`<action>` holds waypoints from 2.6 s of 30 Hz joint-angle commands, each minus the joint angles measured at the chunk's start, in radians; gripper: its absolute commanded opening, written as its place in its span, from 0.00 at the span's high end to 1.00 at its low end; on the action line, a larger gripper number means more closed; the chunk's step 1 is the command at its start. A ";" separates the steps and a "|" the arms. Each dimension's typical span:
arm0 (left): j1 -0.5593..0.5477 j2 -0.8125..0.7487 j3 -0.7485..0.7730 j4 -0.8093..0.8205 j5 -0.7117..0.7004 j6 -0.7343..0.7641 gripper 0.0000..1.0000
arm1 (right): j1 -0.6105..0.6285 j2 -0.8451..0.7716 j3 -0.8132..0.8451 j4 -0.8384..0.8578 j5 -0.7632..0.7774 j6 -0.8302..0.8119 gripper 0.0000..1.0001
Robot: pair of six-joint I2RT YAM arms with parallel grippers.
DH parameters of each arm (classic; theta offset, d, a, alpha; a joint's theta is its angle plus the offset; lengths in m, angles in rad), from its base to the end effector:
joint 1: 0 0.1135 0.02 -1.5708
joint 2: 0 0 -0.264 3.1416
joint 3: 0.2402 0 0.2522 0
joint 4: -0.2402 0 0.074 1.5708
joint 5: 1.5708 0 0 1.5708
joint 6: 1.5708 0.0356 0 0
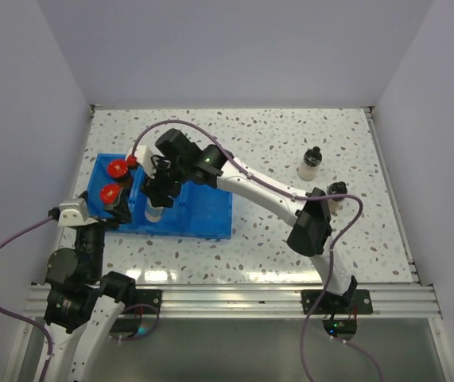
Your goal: Organize the condiment bottles
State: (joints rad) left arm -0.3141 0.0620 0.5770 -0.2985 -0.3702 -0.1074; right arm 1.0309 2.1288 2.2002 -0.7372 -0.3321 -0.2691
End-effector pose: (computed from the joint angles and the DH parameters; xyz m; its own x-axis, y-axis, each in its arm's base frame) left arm 0.0466 -0.0016 0.3257 0.2083 -0.1727 -0.9627 -0.0259 0.9830 -0.1820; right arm 0.2391 0.4216 0.3483 -0.0555 -0.5815 -0.8117 -0.9932 0.1156 -0.0149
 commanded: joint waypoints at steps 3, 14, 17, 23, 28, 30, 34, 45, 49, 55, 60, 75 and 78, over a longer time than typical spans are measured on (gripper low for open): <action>0.009 -0.019 -0.002 0.052 -0.010 0.026 0.00 | 0.000 0.052 0.044 0.058 0.125 -0.061 1.00; 0.009 -0.034 -0.008 0.059 -0.001 0.028 0.00 | 0.017 0.103 0.012 0.044 0.219 -0.125 0.24; 0.007 -0.031 -0.008 0.059 0.001 0.029 0.00 | 0.017 0.082 -0.007 0.044 0.219 -0.128 0.08; 0.009 -0.022 -0.008 0.064 0.022 0.032 0.00 | 0.018 -0.012 0.020 -0.043 0.139 -0.166 0.01; 0.007 0.018 -0.011 0.071 0.080 0.037 0.00 | 0.011 -0.294 -0.189 -0.045 0.168 -0.269 0.01; 0.007 0.032 -0.008 0.067 0.093 0.037 0.00 | -0.029 -0.387 -0.339 -0.015 0.195 -0.269 0.01; 0.007 0.059 -0.009 0.068 0.112 0.040 0.00 | -0.236 -0.623 -0.549 0.041 0.131 -0.173 0.01; 0.007 0.084 -0.006 0.064 0.128 0.041 0.00 | -0.827 -0.853 -0.962 0.232 0.282 0.137 0.02; 0.007 0.093 -0.006 0.061 0.136 0.043 0.00 | -0.945 -0.794 -1.014 0.283 0.303 0.206 0.02; 0.007 0.093 -0.006 0.061 0.137 0.043 0.00 | -0.965 -0.644 -1.028 0.351 0.317 0.260 0.01; 0.007 0.088 -0.006 0.062 0.140 0.044 0.00 | -0.967 -0.505 -0.941 0.367 0.301 0.261 0.01; 0.007 0.062 -0.011 0.073 0.146 0.048 0.00 | -0.965 -0.287 -0.792 0.342 0.324 0.226 0.21; 0.007 0.059 -0.011 0.071 0.151 0.048 0.00 | -0.966 -0.285 -0.793 0.322 0.311 0.209 0.41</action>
State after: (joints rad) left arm -0.3141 0.1314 0.5739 -0.2703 -0.2367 -0.0841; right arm 0.0647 1.8374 1.3701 -0.4164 -0.0162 -0.0460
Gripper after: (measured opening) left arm 0.997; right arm 0.652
